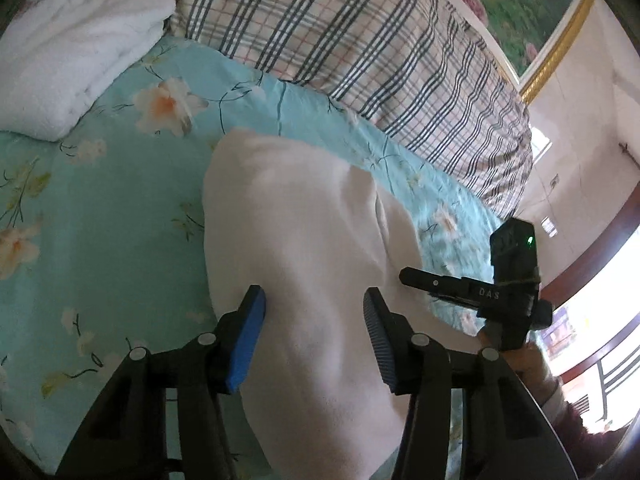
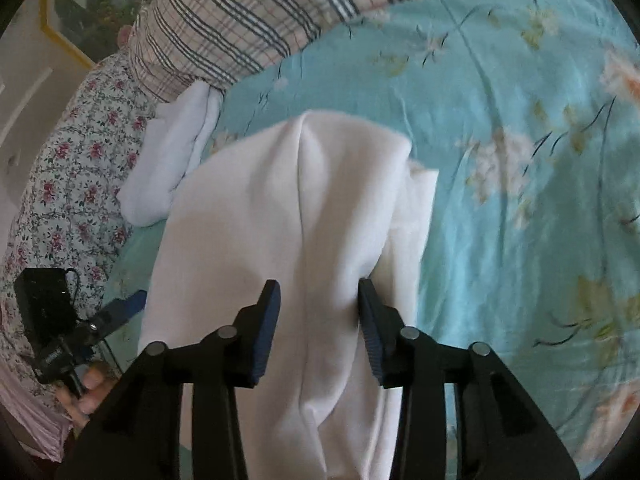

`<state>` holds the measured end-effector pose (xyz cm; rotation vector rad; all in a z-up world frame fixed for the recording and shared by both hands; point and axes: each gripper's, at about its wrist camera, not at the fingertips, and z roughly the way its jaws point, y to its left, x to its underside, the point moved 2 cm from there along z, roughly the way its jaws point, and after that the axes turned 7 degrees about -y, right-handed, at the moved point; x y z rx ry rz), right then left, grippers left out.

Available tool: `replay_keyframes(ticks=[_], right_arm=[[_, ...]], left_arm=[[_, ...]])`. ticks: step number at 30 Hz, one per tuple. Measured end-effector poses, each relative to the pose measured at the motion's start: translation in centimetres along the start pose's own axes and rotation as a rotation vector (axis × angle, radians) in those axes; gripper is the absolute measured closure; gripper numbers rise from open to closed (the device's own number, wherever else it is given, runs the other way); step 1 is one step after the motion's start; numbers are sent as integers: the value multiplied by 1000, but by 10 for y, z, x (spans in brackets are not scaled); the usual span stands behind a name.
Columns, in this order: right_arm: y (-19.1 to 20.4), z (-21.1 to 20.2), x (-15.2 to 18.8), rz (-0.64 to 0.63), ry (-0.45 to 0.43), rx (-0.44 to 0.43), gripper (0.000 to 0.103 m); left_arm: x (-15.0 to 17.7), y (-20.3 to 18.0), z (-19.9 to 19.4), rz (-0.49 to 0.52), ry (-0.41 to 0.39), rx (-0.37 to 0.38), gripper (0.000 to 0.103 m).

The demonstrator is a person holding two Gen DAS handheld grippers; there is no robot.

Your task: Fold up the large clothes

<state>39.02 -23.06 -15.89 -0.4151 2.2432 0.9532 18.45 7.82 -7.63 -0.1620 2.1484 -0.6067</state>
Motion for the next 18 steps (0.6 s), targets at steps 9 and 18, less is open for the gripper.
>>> replay_keyframes(ticks=[9, 18], right_arm=[[-10, -34, -3, 32, -104, -44, 97], [-31, -26, 9, 105, -67, 55, 88]], left_arm=[[10, -20, 25, 60, 62, -4, 53], [6, -30, 26, 116, 81, -40, 53]])
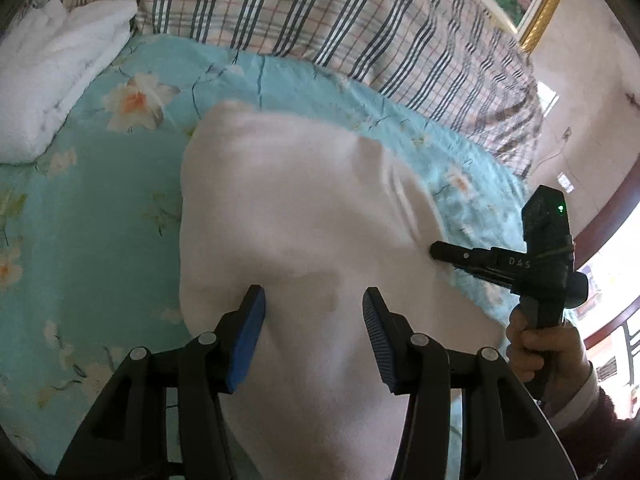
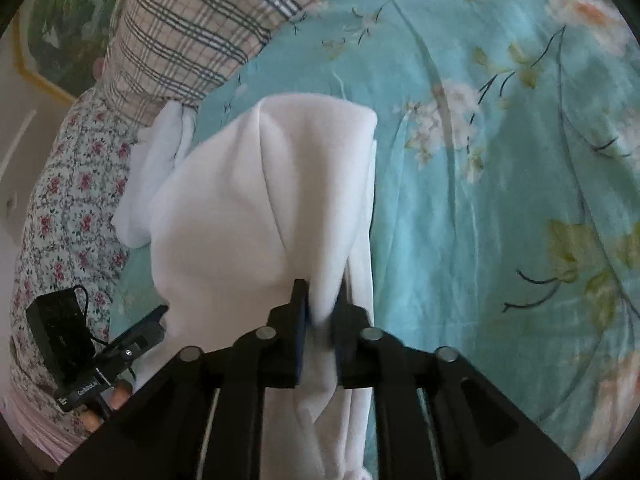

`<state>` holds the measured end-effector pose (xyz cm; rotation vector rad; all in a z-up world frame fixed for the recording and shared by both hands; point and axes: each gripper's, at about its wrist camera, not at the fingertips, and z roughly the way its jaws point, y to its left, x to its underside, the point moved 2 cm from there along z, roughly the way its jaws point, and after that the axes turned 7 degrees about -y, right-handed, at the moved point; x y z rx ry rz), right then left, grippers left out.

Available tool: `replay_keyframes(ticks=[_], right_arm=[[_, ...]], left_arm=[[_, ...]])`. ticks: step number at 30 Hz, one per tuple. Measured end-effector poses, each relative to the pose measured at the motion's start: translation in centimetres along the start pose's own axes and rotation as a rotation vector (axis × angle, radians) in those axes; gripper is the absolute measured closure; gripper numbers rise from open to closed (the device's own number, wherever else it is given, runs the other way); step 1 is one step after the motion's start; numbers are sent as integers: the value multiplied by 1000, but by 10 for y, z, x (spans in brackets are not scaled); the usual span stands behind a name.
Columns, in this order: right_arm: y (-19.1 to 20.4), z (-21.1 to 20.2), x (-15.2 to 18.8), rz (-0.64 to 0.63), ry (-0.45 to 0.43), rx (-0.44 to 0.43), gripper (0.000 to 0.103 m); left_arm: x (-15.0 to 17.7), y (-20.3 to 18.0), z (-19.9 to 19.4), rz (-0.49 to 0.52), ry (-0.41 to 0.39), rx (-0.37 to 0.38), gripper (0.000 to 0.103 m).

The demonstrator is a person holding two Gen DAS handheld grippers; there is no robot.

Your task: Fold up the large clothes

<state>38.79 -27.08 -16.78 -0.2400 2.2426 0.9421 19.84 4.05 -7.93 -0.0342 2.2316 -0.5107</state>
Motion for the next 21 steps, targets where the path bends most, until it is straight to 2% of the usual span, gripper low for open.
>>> replay_keyframes(ticks=[2, 5, 8, 9, 10, 12, 13, 14, 15, 16, 17, 21], right_arm=[[16, -18, -6, -48, -54, 24, 87], [52, -36, -9, -73, -99, -88, 87], [84, -16, 3, -139, -35, -145, 87], [86, -6, 7, -147, -14, -136, 87], [84, 3, 13, -149, 8, -112, 87], [66, 26, 24, -121, 59, -39, 89], [55, 34, 29, -111, 74, -2, 100], [45, 37, 32, -99, 70, 5, 103], [35, 37, 33, -60, 62, -22, 103], [26, 36, 34, -19, 61, -58, 103], [20, 36, 33, 11, 63, -81, 103], [20, 37, 31, -17, 59, -74, 103]], left_arm=[[-12, 3, -13, -4, -38, 23, 53], [-41, 14, -16, -12, -76, 12, 53], [-71, 27, 7, -19, -69, -3, 53], [-79, 33, 19, -30, -47, 4, 55], [-84, 39, 31, -41, -25, 2, 62], [-93, 51, 56, -43, 17, -17, 67], [-96, 55, 67, -39, 38, -23, 72], [-96, 59, 81, -35, 69, -34, 83], [-95, 63, 92, -31, 93, -48, 87], [-91, 66, 105, -22, 122, -72, 96], [-88, 69, 117, -21, 143, -78, 96], [-84, 68, 129, 26, 124, -121, 100]])
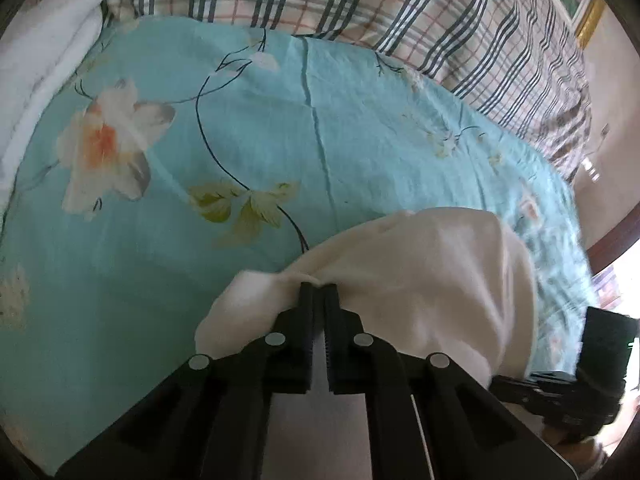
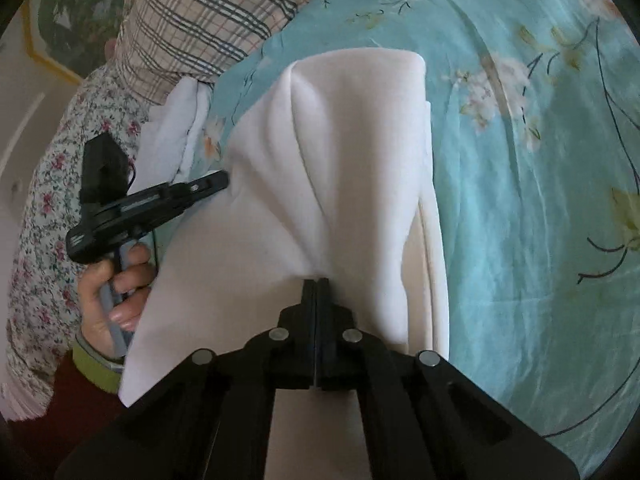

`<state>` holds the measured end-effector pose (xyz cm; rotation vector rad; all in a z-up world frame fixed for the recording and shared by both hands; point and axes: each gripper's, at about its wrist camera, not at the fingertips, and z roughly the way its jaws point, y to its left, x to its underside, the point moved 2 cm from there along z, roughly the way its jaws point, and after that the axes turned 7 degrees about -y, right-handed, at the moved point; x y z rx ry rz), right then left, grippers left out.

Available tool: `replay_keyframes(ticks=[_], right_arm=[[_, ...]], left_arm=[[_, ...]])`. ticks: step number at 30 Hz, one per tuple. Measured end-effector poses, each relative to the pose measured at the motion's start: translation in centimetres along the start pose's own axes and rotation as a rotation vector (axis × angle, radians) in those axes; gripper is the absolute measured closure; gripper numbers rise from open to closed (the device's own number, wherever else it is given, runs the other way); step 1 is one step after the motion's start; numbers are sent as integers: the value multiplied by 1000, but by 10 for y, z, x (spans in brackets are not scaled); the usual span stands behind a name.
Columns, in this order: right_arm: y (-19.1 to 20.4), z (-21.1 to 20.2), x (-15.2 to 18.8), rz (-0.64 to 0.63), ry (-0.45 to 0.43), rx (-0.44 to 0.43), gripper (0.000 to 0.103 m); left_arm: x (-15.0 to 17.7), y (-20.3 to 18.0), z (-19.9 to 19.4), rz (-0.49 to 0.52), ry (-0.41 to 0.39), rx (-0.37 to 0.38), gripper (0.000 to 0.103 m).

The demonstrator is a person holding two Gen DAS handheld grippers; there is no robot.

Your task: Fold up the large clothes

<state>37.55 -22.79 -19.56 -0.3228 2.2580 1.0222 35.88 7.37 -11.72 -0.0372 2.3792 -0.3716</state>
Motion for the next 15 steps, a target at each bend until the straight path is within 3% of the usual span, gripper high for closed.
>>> replay_keyframes(ticks=[3, 7, 15], right_arm=[[1, 3, 1, 17, -6, -19, 103], [-2, 0, 1, 12, -7, -13, 103], [1, -23, 4, 2, -39, 23, 103]], left_arm=[[-1, 1, -3, -11, -5, -16, 100], [12, -14, -48, -20, -60, 13, 100], [108, -42, -153, -13, -159, 153, 100]])
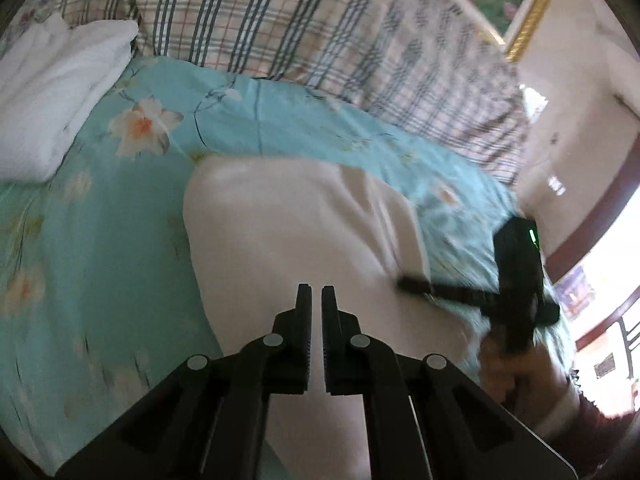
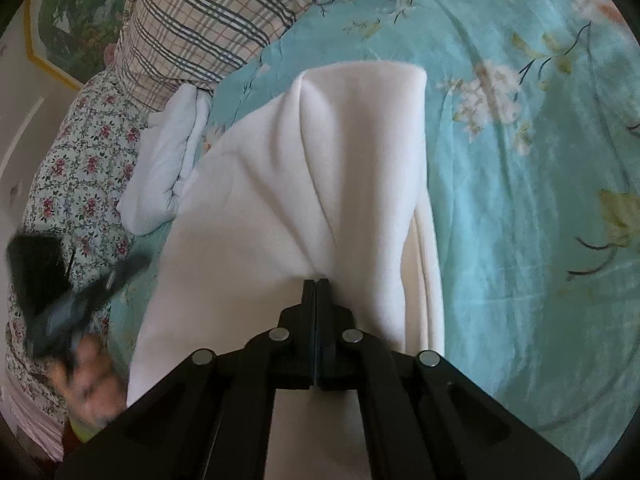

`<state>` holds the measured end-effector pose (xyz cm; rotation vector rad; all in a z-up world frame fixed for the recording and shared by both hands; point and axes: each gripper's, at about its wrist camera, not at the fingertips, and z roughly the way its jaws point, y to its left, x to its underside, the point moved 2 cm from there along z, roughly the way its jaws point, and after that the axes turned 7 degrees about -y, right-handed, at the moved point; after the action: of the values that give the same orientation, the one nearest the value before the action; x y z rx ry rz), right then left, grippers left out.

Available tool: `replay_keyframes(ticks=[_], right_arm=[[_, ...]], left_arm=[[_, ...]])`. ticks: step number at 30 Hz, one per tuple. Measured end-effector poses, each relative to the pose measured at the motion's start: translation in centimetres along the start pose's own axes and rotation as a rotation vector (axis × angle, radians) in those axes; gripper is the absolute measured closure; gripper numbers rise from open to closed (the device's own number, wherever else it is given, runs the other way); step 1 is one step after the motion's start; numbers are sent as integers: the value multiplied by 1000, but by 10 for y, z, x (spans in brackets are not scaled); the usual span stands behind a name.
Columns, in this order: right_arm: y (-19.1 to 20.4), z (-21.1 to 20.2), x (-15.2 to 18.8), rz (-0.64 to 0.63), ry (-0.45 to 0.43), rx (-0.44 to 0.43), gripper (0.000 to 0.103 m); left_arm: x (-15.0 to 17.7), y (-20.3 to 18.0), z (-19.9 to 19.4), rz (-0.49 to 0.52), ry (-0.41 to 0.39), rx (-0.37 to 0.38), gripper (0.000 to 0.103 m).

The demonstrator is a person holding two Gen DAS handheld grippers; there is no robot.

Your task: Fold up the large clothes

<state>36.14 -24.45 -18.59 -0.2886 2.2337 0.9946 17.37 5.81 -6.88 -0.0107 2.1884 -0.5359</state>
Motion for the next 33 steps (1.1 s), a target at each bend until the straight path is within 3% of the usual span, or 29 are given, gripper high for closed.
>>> replay_keyframes(ticks=[3, 5, 8, 11, 13, 19, 33], right_arm=[[18, -24, 2, -48, -42, -35, 100], [28, -34, 9, -89, -42, -49, 100], [24, -27, 23, -142, 7, 35, 100], [6, -18, 32, -134, 27, 85, 103], [1, -17, 32, -150, 4, 106, 103], [-5, -17, 33, -134, -18, 102, 103], [-2, -18, 35, -110, -29, 121, 103]], left_arm=[[30, -12, -7, 7, 40, 46, 100], [48, -14, -1, 30, 69, 18, 100], [62, 2, 13, -61, 84, 40, 102], [66, 6, 18, -102, 89, 56, 103], [67, 1, 20, -69, 87, 27, 103], [72, 4, 27, -115, 71, 22, 103], [67, -3, 19, -110, 73, -30, 103]])
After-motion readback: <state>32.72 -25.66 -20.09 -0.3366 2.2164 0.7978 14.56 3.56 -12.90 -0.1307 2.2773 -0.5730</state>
